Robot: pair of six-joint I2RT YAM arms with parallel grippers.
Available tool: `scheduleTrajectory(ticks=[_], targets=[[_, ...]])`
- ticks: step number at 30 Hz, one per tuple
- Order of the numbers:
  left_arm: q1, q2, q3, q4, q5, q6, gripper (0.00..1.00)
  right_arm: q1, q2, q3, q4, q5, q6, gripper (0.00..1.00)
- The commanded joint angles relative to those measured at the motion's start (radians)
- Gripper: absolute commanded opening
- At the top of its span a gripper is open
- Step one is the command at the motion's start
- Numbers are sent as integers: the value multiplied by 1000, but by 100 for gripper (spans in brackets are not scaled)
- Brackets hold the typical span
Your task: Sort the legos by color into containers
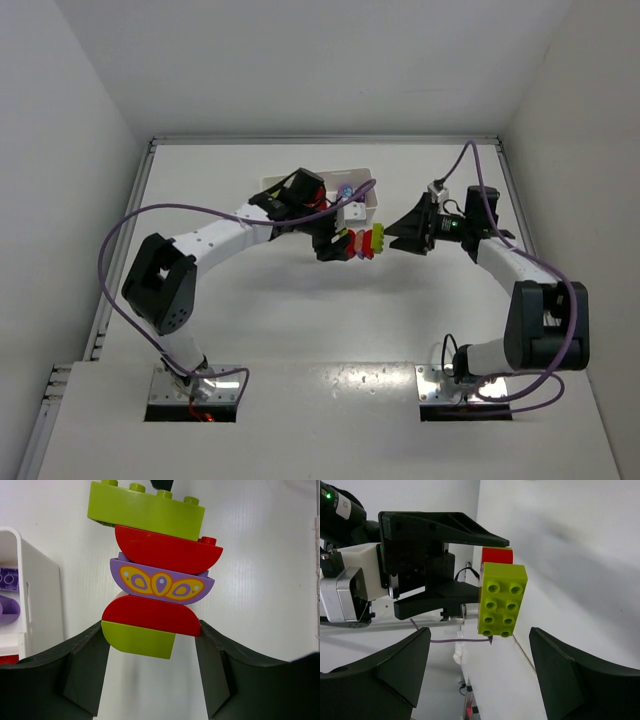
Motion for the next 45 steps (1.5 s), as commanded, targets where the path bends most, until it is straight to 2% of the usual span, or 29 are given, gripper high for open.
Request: scheduleTrajectory(ticks=[1, 7, 11, 14, 17, 20, 21, 22, 23, 25, 27, 28, 29, 30, 37, 40, 41, 42, 43, 45], targets=[[-21, -59, 26, 56, 39, -18, 27, 13, 12, 41, 63, -40, 13, 81], [-39, -69, 44, 56, 48, -18, 27, 22, 32, 51, 81, -40, 13, 81], [-48, -69, 54, 56, 48, -27, 27, 31, 41, 52, 101, -49, 13, 58], [-48, -69, 54, 65, 39, -27, 27, 41, 50, 61, 101, -58, 13, 54], [-57, -69, 54, 74, 39, -27, 27, 51, 50, 61, 121, -69, 13, 41], [-57, -69, 54, 74, 30, -36, 27, 60, 59, 61, 121, -92, 13, 26], [-57, -69, 54, 83, 30, -36, 27, 60, 59, 61, 130, -103, 13, 14], [-57, -69, 54, 83, 21, -50, 29, 60, 59, 61, 130, -103, 13, 9], [-57, -69, 54, 94, 12, -50, 39, 60, 59, 61, 130, -115, 13, 5], [-57, -81, 26, 103, 12, -82, 54, 60, 47, 61, 130, -115, -7, 0], [-57, -90, 12, 112, 12, -114, 74, 51, 35, 61, 117, -126, -18, 0], [-48, -90, 3, 112, 22, -149, 79, 51, 35, 70, 117, -135, -18, 0], [-28, -101, -11, 112, 59, -171, 96, 42, 26, 70, 117, -135, -29, 0], [-15, -111, -11, 112, 77, -199, 100, 33, 26, 70, 117, -146, -29, 0], [131, -156, -29, 123, 312, -412, 100, 13, -23, 90, 75, -186, -75, 0], [212, -119, -19, 123, 517, -501, 100, 13, -33, 90, 63, -198, -119, 0], [226, -61, -19, 144, 577, -591, 96, 13, -42, 99, 63, -209, -119, 0], [237, -24, 12, 145, 684, -625, 92, 13, -42, 99, 63, -209, -128, 0], [237, 15, 29, 145, 728, -657, 85, 13, -42, 99, 72, -209, -128, 0], [237, 104, 66, 145, 823, -705, 81, 24, -42, 110, 72, -218, -128, 0]])
